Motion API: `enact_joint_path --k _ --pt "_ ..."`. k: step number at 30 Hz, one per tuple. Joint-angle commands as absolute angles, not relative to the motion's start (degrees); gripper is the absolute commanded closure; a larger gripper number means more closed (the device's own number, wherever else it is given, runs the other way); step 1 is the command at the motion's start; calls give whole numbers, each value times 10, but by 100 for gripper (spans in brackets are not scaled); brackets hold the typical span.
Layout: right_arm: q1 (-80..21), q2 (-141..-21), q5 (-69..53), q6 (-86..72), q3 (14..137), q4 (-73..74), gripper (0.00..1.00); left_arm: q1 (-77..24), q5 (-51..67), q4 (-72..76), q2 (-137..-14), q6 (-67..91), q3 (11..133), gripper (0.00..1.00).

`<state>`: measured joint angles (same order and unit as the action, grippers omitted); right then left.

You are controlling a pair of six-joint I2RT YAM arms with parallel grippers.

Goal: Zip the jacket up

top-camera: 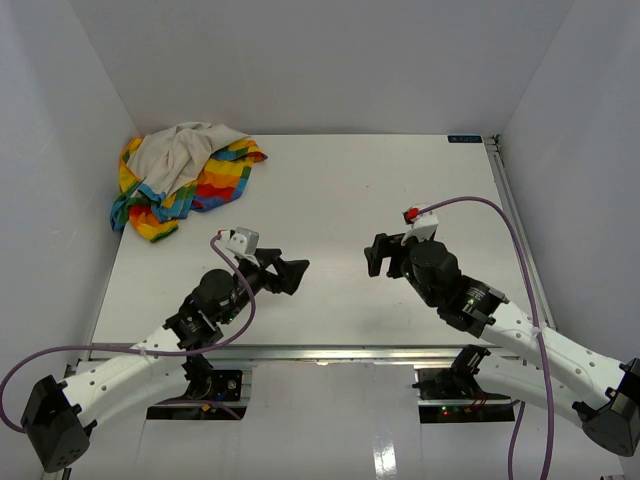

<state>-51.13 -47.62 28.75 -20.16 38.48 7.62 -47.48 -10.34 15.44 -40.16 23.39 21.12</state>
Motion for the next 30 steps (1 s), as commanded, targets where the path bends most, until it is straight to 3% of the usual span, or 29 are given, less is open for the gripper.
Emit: enact_joint_path --k 1,9,14,18,22,30 --pt "-515 -471 295 -206 394 76 10 -477 -116 159 -401 234 206 5" --pt "-515 -431 280 -209 391 81 10 -470 -242 55 -521 265 289 6" --pt "-515 -388 282 -213 370 67 10 -381 -311 -39 -554 292 382 6" --pt "-514 -361 269 -208 363 62 10 -228 -275 -51 -587 282 424 6" --pt "-514 -333 269 -206 359 64 10 -124 -145 12 -700 305 437 11" --pt "-513 -280 269 -202 345 56 10 -96 -211 -62 -948 282 626 13"
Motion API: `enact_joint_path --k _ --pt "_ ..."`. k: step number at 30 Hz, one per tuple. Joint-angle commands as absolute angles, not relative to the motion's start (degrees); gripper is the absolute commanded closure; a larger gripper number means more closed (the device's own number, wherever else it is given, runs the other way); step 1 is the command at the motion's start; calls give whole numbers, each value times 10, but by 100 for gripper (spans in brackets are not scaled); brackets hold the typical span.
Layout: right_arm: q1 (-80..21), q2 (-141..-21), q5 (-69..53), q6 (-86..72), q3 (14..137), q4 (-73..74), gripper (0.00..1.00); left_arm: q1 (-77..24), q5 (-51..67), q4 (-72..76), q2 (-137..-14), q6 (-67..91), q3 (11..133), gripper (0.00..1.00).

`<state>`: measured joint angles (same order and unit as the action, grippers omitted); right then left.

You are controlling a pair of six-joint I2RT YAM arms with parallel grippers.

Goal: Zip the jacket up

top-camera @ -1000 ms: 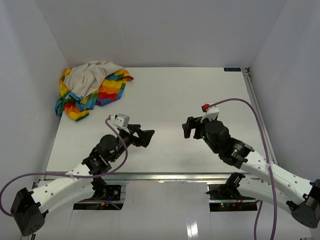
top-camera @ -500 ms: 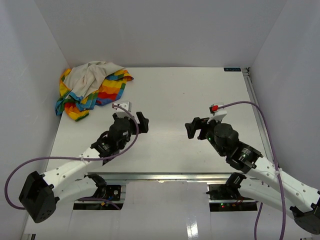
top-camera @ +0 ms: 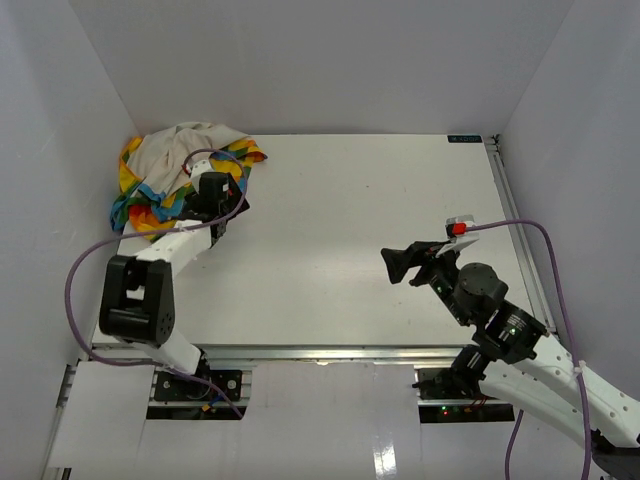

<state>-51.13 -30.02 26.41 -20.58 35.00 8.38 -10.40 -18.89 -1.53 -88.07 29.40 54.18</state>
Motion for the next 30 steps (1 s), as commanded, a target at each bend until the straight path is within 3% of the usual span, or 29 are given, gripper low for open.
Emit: enact_joint_path --k 1,10,15,17,18,23,25,30 --pt "-513 -277 270 -201 345 56 10 -94 -231 -69 -968 278 643 13" --pt "-513 -270 265 -207 347 64 10 -48 -215 -97 -1116 217 773 15" --pt "-513 -275 278 -207 344 62 10 -30 -210 -108 -1160 231 790 15" --pt "-513 -279 277 -207 345 63 10 -29 -210 -109 -1178 224 794 20" --pt "-513 -281 275 -207 345 63 10 -29 -201 -108 -1182 222 796 28" --pt "-513 -283 274 -207 346 65 10 -32 -130 -110 -1174 223 801 95" --pt "-514 -282 274 -208 347 64 10 -48 -105 -110 -1146 239 778 100" --pt "-513 -282 270 -210 348 62 10 -183 -76 -89 -1045 256 729 100"
